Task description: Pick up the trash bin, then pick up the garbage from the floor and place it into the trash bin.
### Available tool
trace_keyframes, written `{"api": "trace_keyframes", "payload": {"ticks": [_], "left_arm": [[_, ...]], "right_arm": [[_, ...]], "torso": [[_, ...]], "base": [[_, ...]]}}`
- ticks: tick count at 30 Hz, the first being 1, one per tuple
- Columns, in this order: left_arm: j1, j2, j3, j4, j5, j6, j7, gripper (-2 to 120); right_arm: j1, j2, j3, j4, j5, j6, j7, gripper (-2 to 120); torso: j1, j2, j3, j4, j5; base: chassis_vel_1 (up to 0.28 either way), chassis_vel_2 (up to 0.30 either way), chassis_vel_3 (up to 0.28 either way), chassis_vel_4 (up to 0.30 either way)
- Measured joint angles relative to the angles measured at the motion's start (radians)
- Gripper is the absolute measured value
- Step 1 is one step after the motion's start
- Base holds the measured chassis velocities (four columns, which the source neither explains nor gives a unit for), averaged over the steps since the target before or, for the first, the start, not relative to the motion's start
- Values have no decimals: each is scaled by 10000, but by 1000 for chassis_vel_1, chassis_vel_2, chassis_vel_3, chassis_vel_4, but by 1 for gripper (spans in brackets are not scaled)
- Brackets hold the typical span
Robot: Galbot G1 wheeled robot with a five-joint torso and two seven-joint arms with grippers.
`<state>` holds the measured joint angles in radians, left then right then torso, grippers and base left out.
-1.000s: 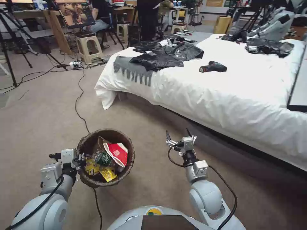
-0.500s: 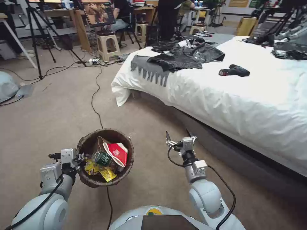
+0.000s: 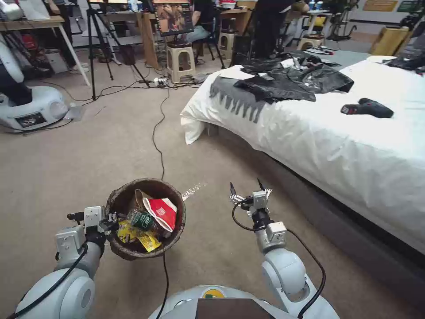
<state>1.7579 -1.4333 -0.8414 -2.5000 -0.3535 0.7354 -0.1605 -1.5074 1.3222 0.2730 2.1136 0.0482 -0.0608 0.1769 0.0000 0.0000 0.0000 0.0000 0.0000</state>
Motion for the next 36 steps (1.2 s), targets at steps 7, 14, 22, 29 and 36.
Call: {"api": "trace_keyframes", "payload": {"ticks": [7, 14, 22, 29, 36], "left_arm": [[15, 2, 12, 0, 3, 0, 0, 3], [38, 4, 30, 0, 10, 0, -3, 3], [48, -1, 53, 0, 18, 0, -5, 3], [49, -5, 58, 0, 40, 0, -20, 3], [32, -4, 46, 0, 51, -49, -33, 3]], "right_arm": [[2, -5, 3, 0, 1, 1, 1, 100], [8, -9, -9, 0, 2, 2, 4, 100], [28, -24, -17, 7, 6, 1, 12, 100], [31, -27, -19, 19, 13, 1, 22, 100], [11, -25, 53, 29, 18, 0, 31, 100]], "torso": [[0, 0, 0, -2, 0], [0, 0, 0, 0, 0], [0, 0, 0, -1, 0], [0, 0, 0, 0, 0], [0, 0, 0, -2, 0]], "base": [[62, 75, 69, 79], [76, 64, 67, 72], [75, 63, 79, 63], [72, 70, 69, 68], [23, 25, 23, 21]]}}
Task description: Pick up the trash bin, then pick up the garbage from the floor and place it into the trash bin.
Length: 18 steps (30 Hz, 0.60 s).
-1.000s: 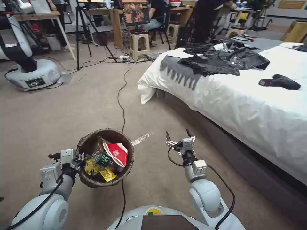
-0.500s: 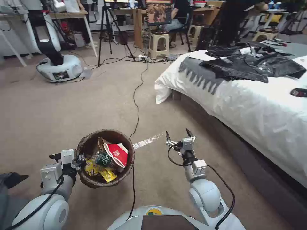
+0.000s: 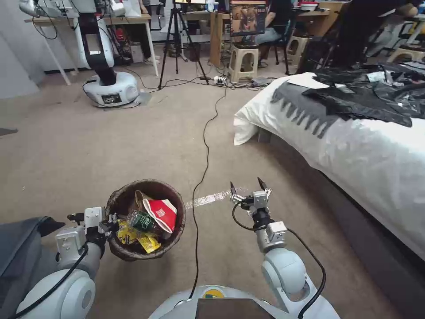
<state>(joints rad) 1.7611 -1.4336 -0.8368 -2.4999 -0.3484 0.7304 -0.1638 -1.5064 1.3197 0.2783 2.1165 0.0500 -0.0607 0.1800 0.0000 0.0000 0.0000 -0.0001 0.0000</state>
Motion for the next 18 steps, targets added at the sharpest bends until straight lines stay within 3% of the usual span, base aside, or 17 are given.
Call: {"api": "trace_keyframes", "payload": {"ticks": [18], "left_arm": [[-35, 16, -58, 0, -59, -20, -30, 3]], "right_arm": [[-102, 100, 105, 78, 13, 0, 14, 100]], "torso": [[0, 0, 0, 2, 0]], "base": [[0, 0, 0, 0]]}}
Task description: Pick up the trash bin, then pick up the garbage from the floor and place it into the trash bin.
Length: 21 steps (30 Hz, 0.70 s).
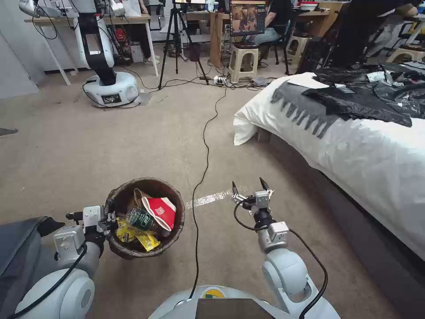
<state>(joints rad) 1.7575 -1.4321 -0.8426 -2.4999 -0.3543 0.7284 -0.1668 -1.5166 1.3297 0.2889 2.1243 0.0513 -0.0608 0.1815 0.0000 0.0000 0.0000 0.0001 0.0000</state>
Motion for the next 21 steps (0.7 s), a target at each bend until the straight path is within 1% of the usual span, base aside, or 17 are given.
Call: {"api": "trace_keyframes", "payload": {"ticks": [3, 5, 6, 9, 10, 13, 19, 20, 21], "left_arm": [[-11, 7, 1, 0, -62, 28, -62, 3], [-120, 67, -7, 0, -317, 59, -251, 3], [-120, 67, -7, 0, -317, 59, -251, 3], [-526, 363, -48, 0, -1210, 61, -875, 3], [-526, 363, -48, 0, -1210, 61, -875, 3], [-968, 753, -19, 57, -2028, 62, -1470, 3], [-1232, 970, 52, 418, -2597, 68, -1803, 3], [-1304, 1019, 83, 479, -2810, 70, -1946, 3], [-1439, 1103, 147, 553, -3280, 72, -2249, 3]], "right_arm": [[-2, 3, 21, 1, 0, 0, 1, 100], [-24, 25, 60, 17, 0, 0, 3, 100], [-24, 25, 60, 17, 0, 0, 3, 100], [-65, 28, 106, 45, 0, 0, 6, 100], [-65, 28, 106, 45, 0, 0, 6, 100], [-70, 11, 168, 49, 1, 0, 7, 100], [-72, -20, 244, 60, 14, -6, 8, 100], [-72, -25, 256, 60, 16, -6, 8, 100], [-73, -34, 268, 60, 18, -7, 9, 100]], "torso": [[0, 0, 0, 0, 0], [0, 0, 0, 1, 0], [0, 0, 0, 1, 0], [0, 0, 0, -2, 0], [0, 0, 0, -2, 0], [0, 0, 0, -3, 1], [0, 0, 0, 3, -1], [0, 0, 0, 2, -1], [0, 0, 0, 3, -1]], "base": [[0, 0, 0, 0], [0, 0, 0, 0], [0, 0, 0, 0], [0, 0, 0, 0], [0, 0, 0, 0], [0, 0, 0, 0], [0, 0, 0, 0], [0, 0, 0, 0], [0, 0, 0, 0]]}}
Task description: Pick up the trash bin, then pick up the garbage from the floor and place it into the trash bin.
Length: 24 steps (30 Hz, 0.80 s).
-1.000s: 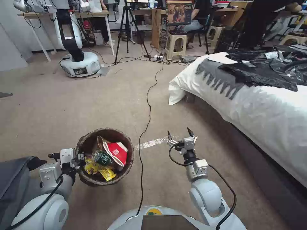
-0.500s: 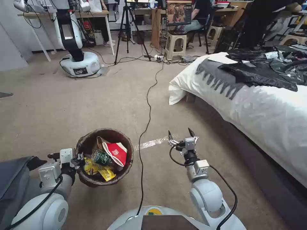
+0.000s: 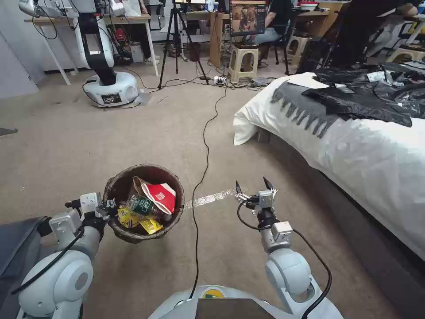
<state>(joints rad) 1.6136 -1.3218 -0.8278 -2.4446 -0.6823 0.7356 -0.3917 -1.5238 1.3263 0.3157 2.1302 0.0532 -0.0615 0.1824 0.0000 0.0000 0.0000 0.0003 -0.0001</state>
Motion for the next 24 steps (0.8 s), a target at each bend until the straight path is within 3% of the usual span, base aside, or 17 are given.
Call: {"api": "trace_keyframes", "payload": {"ticks": [2, 8, 13, 17, 18, 21, 24], "left_arm": [[-265, 194, 154, 111, -1111, 0, -783, 3], [-482, 396, 206, 416, -1873, 0, -1422, 3], [-562, 628, 233, 712, -2776, 1, -2332, 3], [-670, 834, 391, 760, -4312, 0, -3833, 3], [-670, 834, 391, 760, -4312, 0, -3833, 3], [-690, 803, 435, 896, -4817, -2, -4769, 3], [-622, 750, 435, 963, -5006, -2, -5078, 3]], "right_arm": [[1, -6, 4, -3, 2, -2, 0, 100], [33, -29, -59, -48, 9, -15, 0, 100], [41, -72, -94, -71, 17, -20, 0, 100], [79, -79, -128, -92, 29, -23, 2, 100], [79, -79, -128, -92, 29, -23, 2, 100], [87, -74, -184, -114, 31, -25, 10, 100], [88, -73, -195, -118, 33, -25, 13, 100]], "torso": [[0, 0, 0, -5, 0], [0, 0, 0, -2, 2], [0, 0, 0, -2, 0], [0, 0, 0, -5, 0], [0, 0, 0, -5, 0], [0, 0, 0, -4, 1], [0, 0, 0, -2, 0]], "base": [[0, 0, 0, 0], [0, 0, 0, 0], [0, 0, 0, 0], [0, 0, 0, 0], [0, 0, 0, 0], [0, 0, 0, 0], [0, 0, 0, 0]]}}
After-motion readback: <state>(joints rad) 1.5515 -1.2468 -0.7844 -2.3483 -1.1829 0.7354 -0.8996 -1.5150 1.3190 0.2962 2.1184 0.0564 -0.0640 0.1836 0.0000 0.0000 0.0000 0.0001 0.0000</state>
